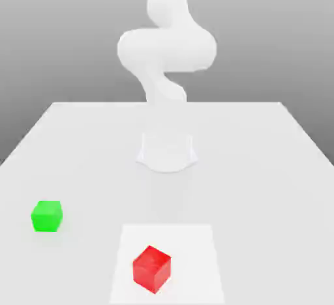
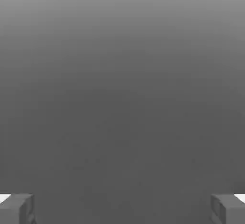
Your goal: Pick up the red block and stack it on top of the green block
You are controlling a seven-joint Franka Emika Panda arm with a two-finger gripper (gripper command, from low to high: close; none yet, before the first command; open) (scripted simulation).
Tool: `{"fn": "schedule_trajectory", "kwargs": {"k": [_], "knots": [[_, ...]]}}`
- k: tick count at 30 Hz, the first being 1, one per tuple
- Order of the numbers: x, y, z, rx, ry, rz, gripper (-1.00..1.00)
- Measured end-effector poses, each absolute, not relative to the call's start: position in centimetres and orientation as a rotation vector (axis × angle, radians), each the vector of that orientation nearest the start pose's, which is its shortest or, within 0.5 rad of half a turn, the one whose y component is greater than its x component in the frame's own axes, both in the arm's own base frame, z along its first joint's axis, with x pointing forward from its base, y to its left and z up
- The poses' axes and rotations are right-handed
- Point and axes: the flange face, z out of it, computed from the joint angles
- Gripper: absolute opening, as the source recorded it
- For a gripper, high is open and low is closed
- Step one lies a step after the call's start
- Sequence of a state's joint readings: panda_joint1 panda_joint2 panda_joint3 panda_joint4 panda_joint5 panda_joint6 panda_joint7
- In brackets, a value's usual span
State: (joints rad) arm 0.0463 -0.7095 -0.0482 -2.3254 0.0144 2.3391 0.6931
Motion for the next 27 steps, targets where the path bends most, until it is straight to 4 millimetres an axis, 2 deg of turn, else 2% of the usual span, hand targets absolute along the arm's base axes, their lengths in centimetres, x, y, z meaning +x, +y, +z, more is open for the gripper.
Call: {"fn": "schedule_trajectory", "kwargs": {"k": [3,6,9,12,16,21,24,27], "knots": [[41.8,-1.1,61.3,-2.650,0.792,-0.820,0.00],[44.6,-1.2,55.5,-2.748,0.657,-0.707,0.00],[46.6,-1.2,49.5,-2.834,0.517,-0.596,0.00],[47.8,-1.2,43.4,-2.911,0.372,-0.483,0.00],[48.1,-1.2,35.5,-3.001,0.172,-0.331,0.00],[46.6,-1.9,26.3,-3.089,-0.094,-0.134,0.00],[45.2,-2.6,21.6,-3.125,-0.239,-0.028,0.00],[45.1,-2.7,17.9,-3.132,-0.273,-0.007,0.00]]}}
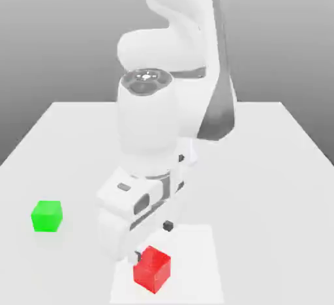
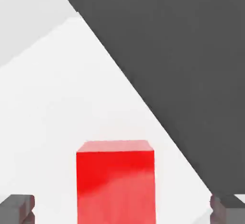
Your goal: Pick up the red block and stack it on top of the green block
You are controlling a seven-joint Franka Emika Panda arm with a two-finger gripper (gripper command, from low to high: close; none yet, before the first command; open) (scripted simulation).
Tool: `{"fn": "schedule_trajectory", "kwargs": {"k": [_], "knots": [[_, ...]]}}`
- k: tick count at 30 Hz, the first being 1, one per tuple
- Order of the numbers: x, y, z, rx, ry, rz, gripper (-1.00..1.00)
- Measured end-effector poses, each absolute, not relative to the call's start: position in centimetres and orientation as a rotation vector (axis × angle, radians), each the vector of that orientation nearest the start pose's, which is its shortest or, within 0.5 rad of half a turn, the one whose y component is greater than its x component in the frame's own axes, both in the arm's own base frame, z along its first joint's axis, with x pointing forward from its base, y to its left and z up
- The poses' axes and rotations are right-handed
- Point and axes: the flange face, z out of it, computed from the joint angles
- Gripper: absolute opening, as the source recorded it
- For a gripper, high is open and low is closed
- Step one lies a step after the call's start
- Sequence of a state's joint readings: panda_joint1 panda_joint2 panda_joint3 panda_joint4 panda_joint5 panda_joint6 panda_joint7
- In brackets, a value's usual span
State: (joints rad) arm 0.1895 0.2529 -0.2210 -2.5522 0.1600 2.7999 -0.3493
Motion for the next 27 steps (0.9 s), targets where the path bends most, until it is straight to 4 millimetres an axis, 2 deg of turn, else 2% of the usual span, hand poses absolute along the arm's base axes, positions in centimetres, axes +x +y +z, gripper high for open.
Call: {"fn": "schedule_trajectory", "kwargs": {"k": [2,3,9,11,15,16,18,20,23,25,27], "knots": [[44.9,-2.7,15.4,-3.131,-0.275,-0.003,0.00],[44.9,-2.7,14.7,-3.130,-0.275,-0.001,-1.00],[44.8,-2.7,14.3,-3.129,-0.274,0.003,-1.00],[44.9,-2.7,15.7,-3.130,-0.277,0.000,-1.00],[44.9,-2.8,20.0,-3.130,-0.275,0.001,-1.00],[44.5,-4.1,20.9,-3.135,-0.242,0.001,-1.00],[43.2,-8.8,22.2,-3.152,-0.121,-0.003,-1.00],[40.6,-15.0,23.2,-3.160,0.068,-0.004,-1.00],[35.8,-21.7,24.1,-3.148,0.290,-0.001,-1.00],[32.4,-24.9,24.5,-3.129,0.408,0.001,-1.00],[29.5,-26.9,24.6,-3.106,0.495,0.002,-1.00]]}}
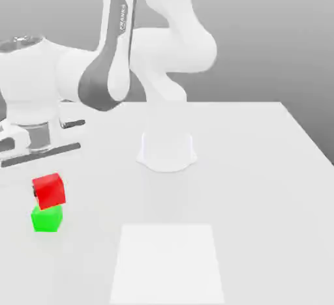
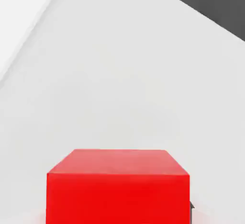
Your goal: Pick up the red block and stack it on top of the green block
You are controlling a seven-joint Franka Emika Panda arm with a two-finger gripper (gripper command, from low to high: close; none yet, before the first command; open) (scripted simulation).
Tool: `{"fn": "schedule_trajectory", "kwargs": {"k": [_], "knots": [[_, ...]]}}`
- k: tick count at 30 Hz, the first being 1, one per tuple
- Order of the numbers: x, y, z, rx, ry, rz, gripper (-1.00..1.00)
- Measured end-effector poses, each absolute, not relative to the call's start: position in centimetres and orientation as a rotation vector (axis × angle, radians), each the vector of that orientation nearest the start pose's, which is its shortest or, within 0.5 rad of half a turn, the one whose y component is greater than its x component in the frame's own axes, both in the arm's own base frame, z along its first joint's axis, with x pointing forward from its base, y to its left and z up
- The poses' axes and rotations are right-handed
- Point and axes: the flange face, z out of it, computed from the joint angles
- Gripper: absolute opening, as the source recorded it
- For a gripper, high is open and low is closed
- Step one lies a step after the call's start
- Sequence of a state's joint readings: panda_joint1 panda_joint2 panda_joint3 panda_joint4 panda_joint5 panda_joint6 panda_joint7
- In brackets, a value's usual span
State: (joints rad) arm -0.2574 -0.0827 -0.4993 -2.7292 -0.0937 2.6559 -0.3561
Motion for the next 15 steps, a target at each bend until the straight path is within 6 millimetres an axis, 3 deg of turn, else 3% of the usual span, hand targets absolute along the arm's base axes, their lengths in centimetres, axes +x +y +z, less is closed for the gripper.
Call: {"fn": "schedule_trajectory", "kwargs": {"k": [5,12,13,15], "knots": [[29.0,-27.4,23.0,-3.097,0.503,-0.010,-1.00],[28.7,-27.4,19.0,-3.097,0.510,-0.005,-1.00],[28.6,-27.4,18.3,-3.097,0.513,-0.002,1.00],[28.6,-27.4,18.3,-3.097,0.513,-0.002,1.00]]}}
